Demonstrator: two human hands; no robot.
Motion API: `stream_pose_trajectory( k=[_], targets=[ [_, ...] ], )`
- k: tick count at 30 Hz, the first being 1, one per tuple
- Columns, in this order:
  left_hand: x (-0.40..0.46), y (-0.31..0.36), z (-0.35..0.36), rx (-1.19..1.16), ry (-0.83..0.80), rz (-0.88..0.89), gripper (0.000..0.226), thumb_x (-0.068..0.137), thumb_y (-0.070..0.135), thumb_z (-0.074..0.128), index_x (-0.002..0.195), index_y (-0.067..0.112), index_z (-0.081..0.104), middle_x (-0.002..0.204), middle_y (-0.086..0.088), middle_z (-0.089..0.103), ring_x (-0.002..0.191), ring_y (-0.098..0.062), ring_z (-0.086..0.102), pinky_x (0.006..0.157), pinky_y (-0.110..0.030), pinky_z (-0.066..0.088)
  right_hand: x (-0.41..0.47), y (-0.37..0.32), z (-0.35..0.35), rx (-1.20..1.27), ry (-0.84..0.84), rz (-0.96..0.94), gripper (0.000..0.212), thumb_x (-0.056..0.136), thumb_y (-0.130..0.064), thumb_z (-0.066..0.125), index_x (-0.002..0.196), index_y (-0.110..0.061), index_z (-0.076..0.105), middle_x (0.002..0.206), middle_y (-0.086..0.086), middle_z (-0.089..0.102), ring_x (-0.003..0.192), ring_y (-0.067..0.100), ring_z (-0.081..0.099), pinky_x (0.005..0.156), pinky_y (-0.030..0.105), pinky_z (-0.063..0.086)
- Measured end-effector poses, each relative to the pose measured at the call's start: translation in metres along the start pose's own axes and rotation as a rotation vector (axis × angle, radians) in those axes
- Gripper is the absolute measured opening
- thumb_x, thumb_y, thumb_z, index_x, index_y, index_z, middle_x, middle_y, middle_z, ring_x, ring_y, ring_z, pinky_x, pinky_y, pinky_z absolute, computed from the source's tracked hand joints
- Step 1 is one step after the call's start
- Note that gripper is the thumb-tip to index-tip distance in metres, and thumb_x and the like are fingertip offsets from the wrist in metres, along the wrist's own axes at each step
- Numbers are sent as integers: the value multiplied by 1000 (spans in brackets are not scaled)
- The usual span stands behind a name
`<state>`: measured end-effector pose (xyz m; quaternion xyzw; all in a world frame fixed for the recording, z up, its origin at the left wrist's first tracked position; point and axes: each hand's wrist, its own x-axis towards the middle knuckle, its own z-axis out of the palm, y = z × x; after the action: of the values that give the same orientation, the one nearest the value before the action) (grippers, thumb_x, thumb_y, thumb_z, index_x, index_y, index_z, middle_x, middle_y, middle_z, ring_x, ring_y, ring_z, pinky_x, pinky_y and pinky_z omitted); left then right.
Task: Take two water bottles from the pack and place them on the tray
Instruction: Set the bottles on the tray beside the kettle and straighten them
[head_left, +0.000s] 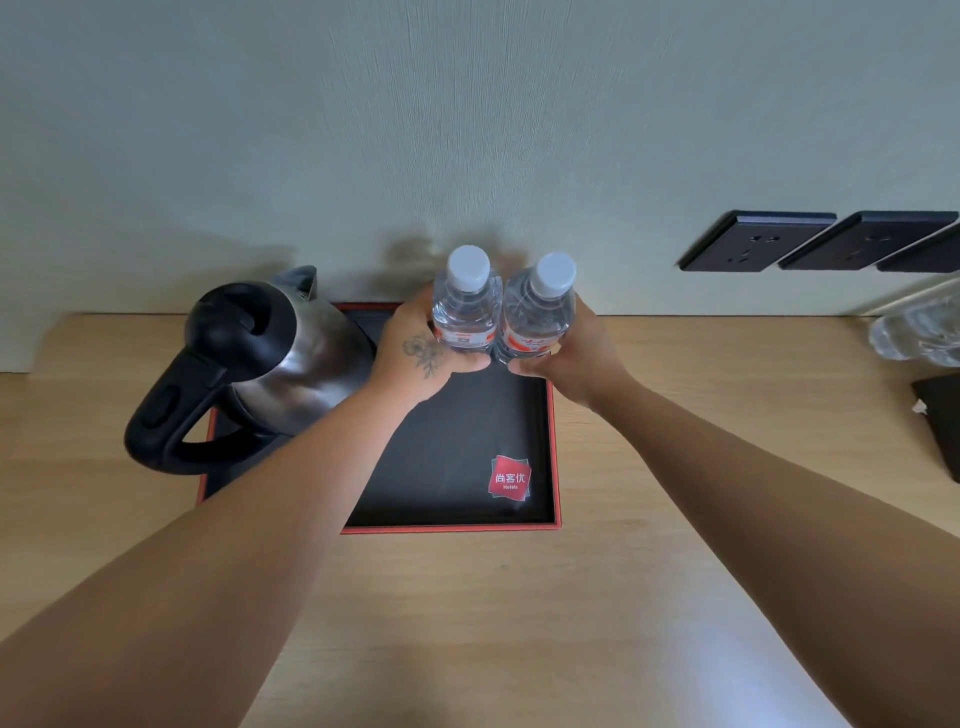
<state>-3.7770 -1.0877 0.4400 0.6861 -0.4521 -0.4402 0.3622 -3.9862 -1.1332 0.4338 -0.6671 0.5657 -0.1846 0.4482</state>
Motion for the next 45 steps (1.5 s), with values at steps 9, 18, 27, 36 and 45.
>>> stream_pose_trajectory(
  k=[9,18,27,36,45],
  targets=[
    [2,1,0,49,5,-4,74,64,-2,101,131,5,71,124,-8,82,119,-29,76,111,-44,58,1,-1,3,6,12,-24,86,69,-13,94,141,-31,52,122,-21,65,114,8,62,89,15,43],
    [-9,17,-6,100,-22,44,78,65,-3,99,135,5,66,129,-9,79,121,-28,74,112,-49,57,-1,-21,-10,-156,-17,-45,91,65,-14,95,145,-17,52,138,4,65,130,29,61,110,50,51],
    [-42,69,-38,134,35,213,82,71,21,99,141,30,57,137,12,67,128,-19,65,112,-49,55,-25,-53,-45,-131,23,-45,77,70,-35,93,135,-22,54,131,-5,64,120,13,62,100,33,55],
    [-47,141,-78,481,-141,543,38,95,-2,75,128,17,80,133,-1,76,125,-22,71,112,-45,55,-40,-123,-87,-282,29,-240,46,89,-31,83,128,-16,64,125,0,68,119,21,64,101,45,54],
    [-44,160,-82,910,-383,585,56,85,-14,58,128,16,78,124,-5,75,111,-32,72,91,-42,57,-38,-148,-92,-438,13,-192,26,90,-25,81,114,-18,79,115,1,72,96,23,73,91,39,55]
  ],
)
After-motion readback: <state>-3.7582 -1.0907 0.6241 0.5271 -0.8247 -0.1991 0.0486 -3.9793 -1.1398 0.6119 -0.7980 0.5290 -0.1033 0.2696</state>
